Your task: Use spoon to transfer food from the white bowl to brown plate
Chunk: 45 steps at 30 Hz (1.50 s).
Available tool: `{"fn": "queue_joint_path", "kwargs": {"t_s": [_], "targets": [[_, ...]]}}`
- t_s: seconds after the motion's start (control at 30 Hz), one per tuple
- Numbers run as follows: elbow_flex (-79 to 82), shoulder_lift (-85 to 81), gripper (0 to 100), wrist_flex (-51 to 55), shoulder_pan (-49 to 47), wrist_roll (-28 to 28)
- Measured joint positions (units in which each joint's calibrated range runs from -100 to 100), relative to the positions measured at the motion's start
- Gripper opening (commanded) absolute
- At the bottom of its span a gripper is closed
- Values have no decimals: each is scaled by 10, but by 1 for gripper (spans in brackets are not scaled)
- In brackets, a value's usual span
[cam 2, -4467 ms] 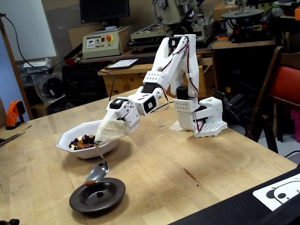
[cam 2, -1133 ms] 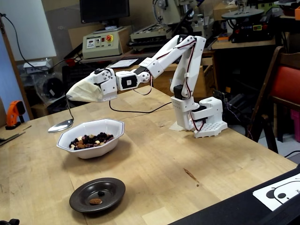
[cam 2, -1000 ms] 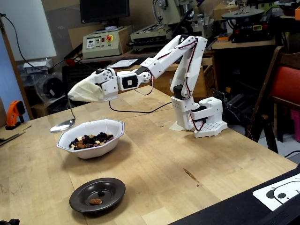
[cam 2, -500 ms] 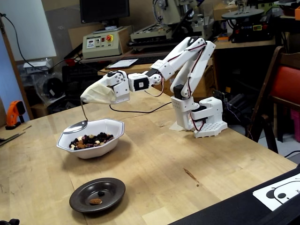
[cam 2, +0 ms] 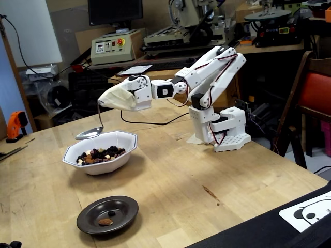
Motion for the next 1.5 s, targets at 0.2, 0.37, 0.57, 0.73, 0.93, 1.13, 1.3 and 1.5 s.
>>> {"fn": "queue_joint_path", "kwargs": {"t_s": [0.2, 0.37, 0.57, 0.73, 0.93, 1.13, 1.3, 1.5], "targets": [[29, -51, 2, 0, 3, 0], [39, -85, 2, 0, 24, 0], [51, -115, 2, 0, 37, 0], [58, -137, 2, 0, 37, 0], [67, -173, 2, 0, 37, 0], [107, -208, 2, 0, 37, 0], [128, -249, 2, 0, 37, 0], [129, -296, 2, 0, 37, 0]]}}
